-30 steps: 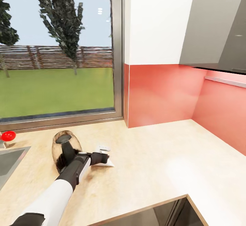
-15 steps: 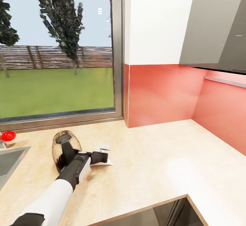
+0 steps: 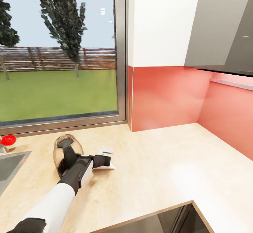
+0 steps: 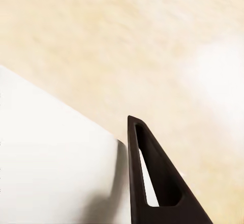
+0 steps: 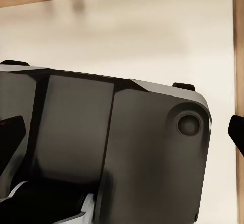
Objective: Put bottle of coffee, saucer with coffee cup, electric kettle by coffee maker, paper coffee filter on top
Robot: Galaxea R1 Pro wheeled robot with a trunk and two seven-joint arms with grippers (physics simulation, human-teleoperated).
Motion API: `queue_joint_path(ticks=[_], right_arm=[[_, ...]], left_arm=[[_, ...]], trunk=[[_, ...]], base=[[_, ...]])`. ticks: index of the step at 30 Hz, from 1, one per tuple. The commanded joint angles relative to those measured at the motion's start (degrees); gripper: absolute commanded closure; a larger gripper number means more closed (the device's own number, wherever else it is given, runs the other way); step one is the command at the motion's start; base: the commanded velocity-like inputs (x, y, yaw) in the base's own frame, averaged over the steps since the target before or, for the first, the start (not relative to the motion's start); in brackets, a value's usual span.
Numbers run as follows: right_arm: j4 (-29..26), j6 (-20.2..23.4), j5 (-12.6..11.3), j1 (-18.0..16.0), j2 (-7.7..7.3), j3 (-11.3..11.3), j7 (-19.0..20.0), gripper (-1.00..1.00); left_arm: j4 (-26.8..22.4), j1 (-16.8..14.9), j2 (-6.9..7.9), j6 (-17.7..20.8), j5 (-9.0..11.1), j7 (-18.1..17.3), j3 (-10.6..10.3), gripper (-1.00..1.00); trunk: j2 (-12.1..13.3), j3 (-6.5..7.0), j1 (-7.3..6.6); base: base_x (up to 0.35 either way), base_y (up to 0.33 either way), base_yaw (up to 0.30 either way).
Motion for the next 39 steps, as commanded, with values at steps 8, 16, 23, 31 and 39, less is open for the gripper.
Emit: queue_joint_path(ticks=[8, 16, 23, 31, 39], right_arm=[[0.02, -0.14, 0.59, -0.04, 0.0, -0.06, -0.03, -1.0], [0.02, -0.14, 0.59, -0.04, 0.0, -0.06, -0.09, -1.0], [0.02, -0.14, 0.59, -0.04, 0.0, -0.06, -0.09, -1.0], [-0.05, -0.14, 0.59, -0.04, 0.0, -0.06, -0.09, -1.0], [-0.15, -0.14, 0.59, -0.04, 0.0, -0.06, -0.09, -1.0]], left_arm=[[-2.56, -2.8, -0.19, 1.02, -0.35, -0.55, 0.33, 1.0], [-4.21, -9.53, -0.78, 5.9, -0.27, -0.64, 0.3, 1.0], [-4.4, -12.27, -0.97, 6.28, -0.24, -1.76, 0.32, 1.0], [-8.55, -12.62, -0.93, 6.45, -0.22, -2.88, 0.45, 1.0], [-9.83, -12.19, -0.89, 6.48, -0.24, -2.95, 0.69, 1.0]], trunk=[[-0.13, -0.14, 0.04], [-0.13, -0.14, 0.04], [-0.13, -0.14, 0.04], [-0.13, -0.14, 0.04], [-0.13, -0.08, 0.04]], base=[[0.0, 0.0, 0.0], [0.0, 0.0, 0.0], [0.0, 0.0, 0.0], [-0.187, 0.0, 0.0], [-0.331, 0.0, 0.0]])
